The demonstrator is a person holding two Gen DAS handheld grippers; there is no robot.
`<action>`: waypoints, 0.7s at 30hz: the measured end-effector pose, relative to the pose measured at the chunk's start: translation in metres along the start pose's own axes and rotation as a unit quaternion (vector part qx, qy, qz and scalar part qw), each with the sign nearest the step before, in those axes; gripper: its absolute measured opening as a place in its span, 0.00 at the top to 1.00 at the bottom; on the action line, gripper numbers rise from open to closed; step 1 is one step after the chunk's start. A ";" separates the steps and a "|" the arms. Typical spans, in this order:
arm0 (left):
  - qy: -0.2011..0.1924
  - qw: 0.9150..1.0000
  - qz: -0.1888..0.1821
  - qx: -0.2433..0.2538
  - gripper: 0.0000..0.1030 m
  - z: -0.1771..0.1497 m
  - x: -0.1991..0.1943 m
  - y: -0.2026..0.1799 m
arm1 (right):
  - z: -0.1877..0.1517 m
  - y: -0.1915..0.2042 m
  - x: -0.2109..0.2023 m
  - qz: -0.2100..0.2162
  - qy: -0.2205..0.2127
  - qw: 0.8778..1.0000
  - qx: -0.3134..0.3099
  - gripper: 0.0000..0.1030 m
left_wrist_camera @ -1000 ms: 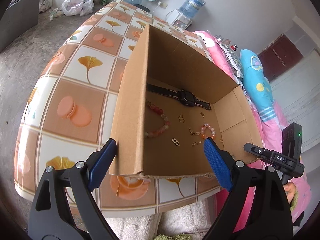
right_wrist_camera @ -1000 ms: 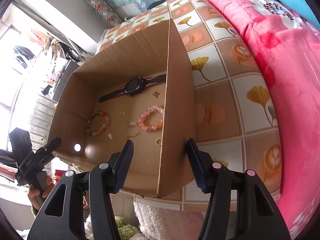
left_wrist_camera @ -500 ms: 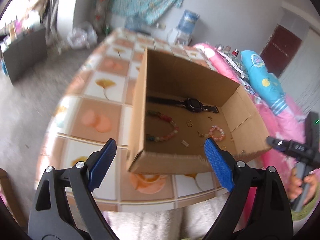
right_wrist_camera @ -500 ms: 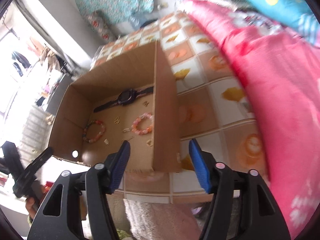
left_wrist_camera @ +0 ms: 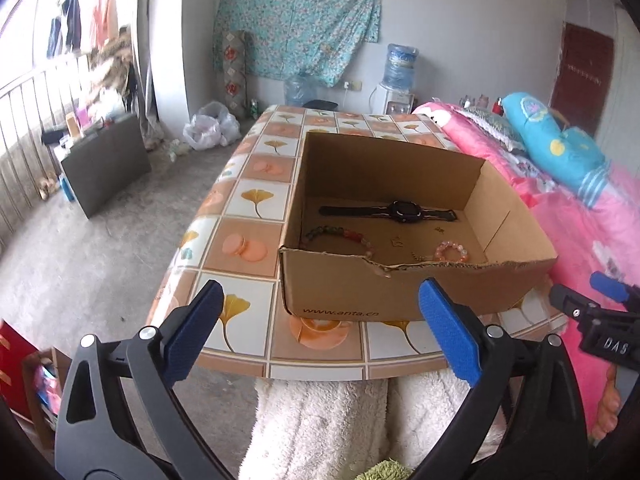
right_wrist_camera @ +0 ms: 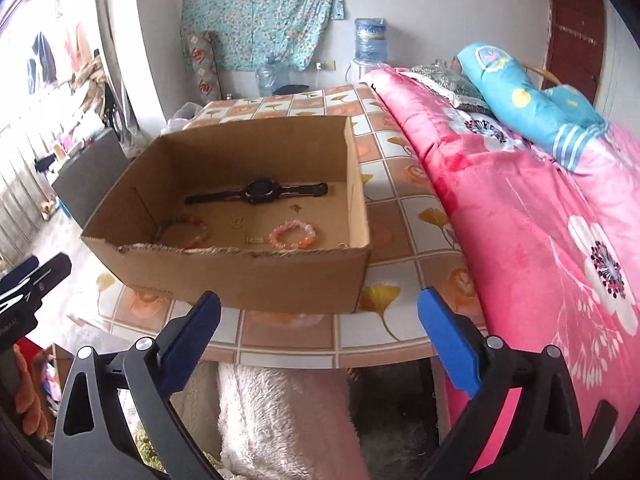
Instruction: Organize jewelry
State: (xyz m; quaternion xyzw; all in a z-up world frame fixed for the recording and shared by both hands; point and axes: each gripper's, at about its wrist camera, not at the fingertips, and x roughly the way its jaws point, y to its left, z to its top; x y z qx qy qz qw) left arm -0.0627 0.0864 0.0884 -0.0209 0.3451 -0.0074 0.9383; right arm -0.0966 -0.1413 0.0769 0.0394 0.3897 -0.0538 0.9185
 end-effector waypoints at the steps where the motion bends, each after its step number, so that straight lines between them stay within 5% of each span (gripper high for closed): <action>1: 0.003 1.000 0.005 0.007 0.08 0.001 0.001 -0.004 | -0.001 0.005 0.000 -0.006 -0.001 1.000 -0.007 0.07; 5: 0.022 0.999 0.018 0.029 0.08 0.006 0.013 -0.017 | -0.003 0.019 -0.004 -0.009 -0.013 1.000 -0.022 0.07; 14: 0.102 0.994 0.008 0.036 0.08 -0.009 0.042 -0.028 | -0.005 0.024 0.023 -0.001 0.032 0.999 -0.010 0.07; 21: 0.117 0.992 0.010 0.042 0.08 -0.008 0.051 -0.034 | -0.004 0.020 0.038 -0.003 0.057 0.998 0.004 0.07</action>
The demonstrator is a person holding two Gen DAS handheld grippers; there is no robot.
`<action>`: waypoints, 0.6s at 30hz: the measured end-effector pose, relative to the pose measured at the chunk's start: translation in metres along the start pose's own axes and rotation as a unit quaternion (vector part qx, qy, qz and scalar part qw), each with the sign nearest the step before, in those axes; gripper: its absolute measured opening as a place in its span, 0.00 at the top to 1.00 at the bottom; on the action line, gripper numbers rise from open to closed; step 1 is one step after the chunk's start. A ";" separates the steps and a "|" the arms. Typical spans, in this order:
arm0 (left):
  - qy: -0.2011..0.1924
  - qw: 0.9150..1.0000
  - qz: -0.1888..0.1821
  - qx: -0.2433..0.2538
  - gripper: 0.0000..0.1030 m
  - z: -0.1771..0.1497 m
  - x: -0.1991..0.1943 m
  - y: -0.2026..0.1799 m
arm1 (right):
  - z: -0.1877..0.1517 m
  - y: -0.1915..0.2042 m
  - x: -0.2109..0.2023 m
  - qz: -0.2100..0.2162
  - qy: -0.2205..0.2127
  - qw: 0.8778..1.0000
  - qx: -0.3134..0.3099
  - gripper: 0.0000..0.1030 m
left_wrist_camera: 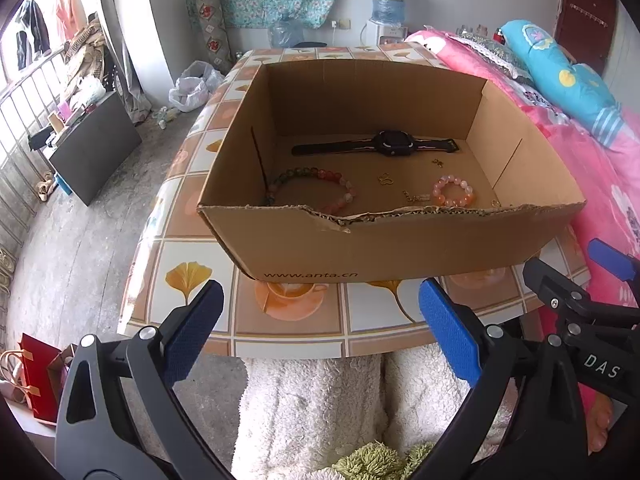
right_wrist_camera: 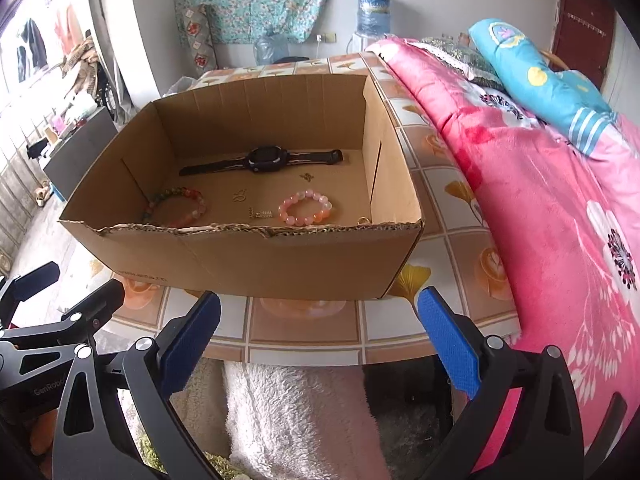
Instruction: Organize jewelry
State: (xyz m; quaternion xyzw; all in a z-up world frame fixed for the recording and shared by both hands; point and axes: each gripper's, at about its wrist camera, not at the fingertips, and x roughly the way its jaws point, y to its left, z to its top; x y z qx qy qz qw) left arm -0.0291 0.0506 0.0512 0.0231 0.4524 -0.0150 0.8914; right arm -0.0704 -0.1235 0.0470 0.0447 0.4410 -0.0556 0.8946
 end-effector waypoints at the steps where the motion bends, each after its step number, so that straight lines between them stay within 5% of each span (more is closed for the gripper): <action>1: 0.002 1.000 -0.003 -0.001 0.08 0.001 0.001 0.000 | 0.001 -0.001 0.001 0.000 0.002 1.000 0.000 0.07; 18: 0.017 1.000 0.009 -0.004 0.08 0.006 0.009 -0.002 | 0.006 0.001 0.005 -0.005 0.003 1.000 -0.005 0.07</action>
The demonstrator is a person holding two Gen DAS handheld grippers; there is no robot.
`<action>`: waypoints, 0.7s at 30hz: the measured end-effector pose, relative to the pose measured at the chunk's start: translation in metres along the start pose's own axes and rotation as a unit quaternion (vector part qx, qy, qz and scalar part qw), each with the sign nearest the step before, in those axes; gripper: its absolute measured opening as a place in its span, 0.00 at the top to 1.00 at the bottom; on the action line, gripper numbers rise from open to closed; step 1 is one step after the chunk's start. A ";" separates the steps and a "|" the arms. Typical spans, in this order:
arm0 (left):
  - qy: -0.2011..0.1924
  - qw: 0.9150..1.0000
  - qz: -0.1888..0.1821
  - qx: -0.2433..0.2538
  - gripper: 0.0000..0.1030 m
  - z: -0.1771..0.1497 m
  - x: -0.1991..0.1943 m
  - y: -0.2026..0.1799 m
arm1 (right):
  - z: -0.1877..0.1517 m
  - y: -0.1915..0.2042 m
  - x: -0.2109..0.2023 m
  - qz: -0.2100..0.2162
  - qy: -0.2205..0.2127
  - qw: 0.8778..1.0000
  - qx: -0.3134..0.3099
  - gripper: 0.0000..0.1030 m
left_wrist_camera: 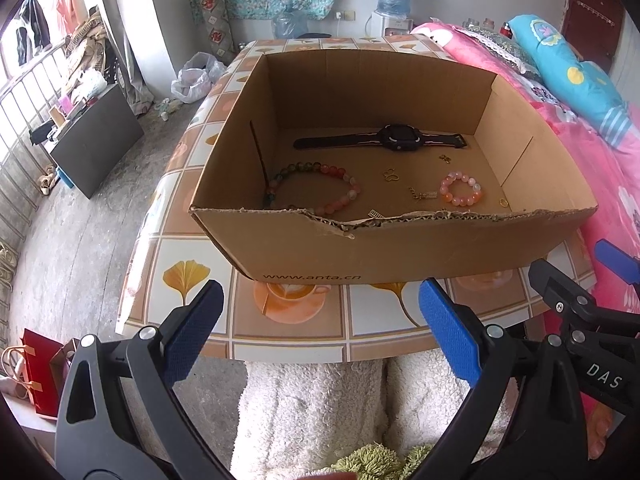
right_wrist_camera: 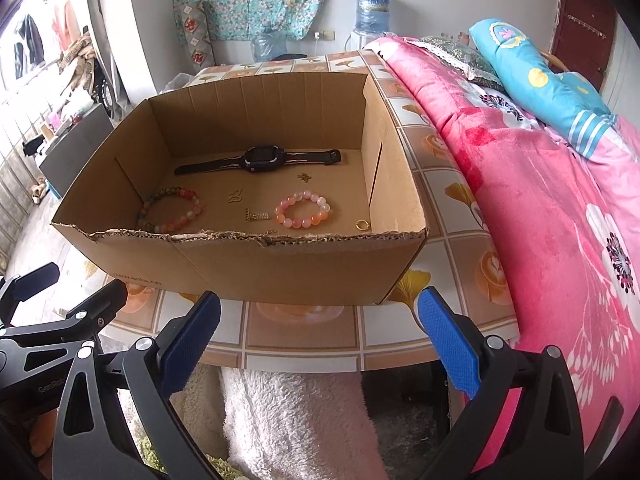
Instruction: Organize jewelry
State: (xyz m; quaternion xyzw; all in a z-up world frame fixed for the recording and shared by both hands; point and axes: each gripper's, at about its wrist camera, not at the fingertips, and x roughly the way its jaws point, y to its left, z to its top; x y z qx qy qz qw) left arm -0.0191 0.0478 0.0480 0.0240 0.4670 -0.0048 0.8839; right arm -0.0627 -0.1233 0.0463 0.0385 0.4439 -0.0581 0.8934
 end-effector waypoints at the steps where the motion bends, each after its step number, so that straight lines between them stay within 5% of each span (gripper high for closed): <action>1: 0.000 1.000 0.000 0.001 0.08 0.000 0.000 0.000 | 0.000 0.000 0.000 -0.001 0.000 1.000 0.000 0.07; 21: 0.014 1.000 -0.002 -0.009 0.08 -0.001 0.005 0.003 | 0.001 0.005 0.003 -0.006 0.009 1.000 -0.005 0.07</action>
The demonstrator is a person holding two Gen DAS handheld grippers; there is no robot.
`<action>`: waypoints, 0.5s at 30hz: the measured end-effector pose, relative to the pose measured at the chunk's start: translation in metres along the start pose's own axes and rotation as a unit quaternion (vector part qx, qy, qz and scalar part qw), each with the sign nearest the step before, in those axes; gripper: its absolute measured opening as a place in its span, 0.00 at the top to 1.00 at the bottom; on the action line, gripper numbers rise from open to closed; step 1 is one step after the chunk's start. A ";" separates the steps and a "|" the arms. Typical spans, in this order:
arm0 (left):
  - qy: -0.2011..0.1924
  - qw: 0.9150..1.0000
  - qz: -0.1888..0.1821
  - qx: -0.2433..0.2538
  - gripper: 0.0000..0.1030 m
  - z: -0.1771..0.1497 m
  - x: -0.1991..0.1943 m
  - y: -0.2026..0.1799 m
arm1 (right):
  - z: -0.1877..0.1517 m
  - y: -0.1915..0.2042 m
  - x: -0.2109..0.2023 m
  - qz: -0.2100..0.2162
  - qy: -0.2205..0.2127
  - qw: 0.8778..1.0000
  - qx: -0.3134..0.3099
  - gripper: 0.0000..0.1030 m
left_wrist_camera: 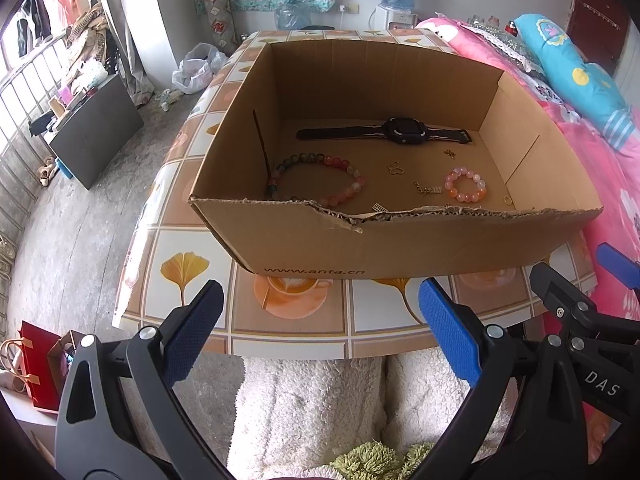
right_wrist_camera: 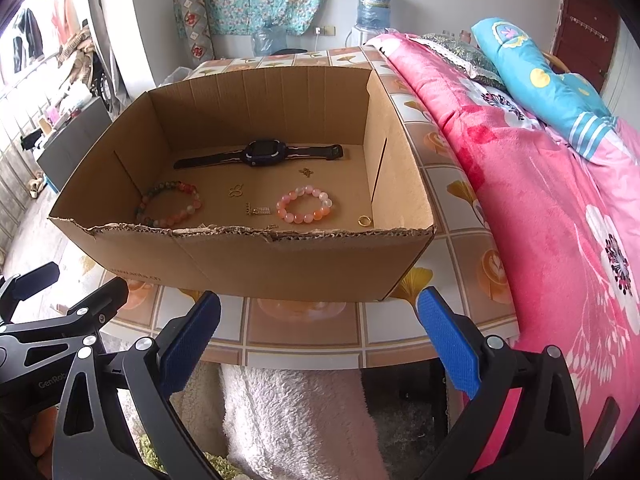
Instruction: Organize jewelry
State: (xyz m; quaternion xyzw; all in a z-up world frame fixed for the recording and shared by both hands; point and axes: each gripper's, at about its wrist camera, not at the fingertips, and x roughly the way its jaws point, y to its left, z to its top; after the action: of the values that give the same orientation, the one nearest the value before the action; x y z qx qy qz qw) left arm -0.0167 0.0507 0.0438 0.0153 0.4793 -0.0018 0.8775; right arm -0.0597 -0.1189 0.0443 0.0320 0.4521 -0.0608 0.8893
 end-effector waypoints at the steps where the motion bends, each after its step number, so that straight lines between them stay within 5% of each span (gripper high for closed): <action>1: 0.000 1.000 0.000 0.000 0.08 0.000 0.000 0.000 | 0.000 0.000 0.000 0.000 0.000 1.000 0.000 0.07; 15: 0.006 1.000 -0.003 -0.002 0.08 0.000 0.002 0.000 | -0.001 0.000 0.002 -0.001 0.003 1.000 0.000 0.07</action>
State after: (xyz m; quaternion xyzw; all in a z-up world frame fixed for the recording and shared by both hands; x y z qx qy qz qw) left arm -0.0153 0.0510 0.0419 0.0118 0.4850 -0.0036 0.8744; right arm -0.0591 -0.1186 0.0424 0.0322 0.4548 -0.0616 0.8879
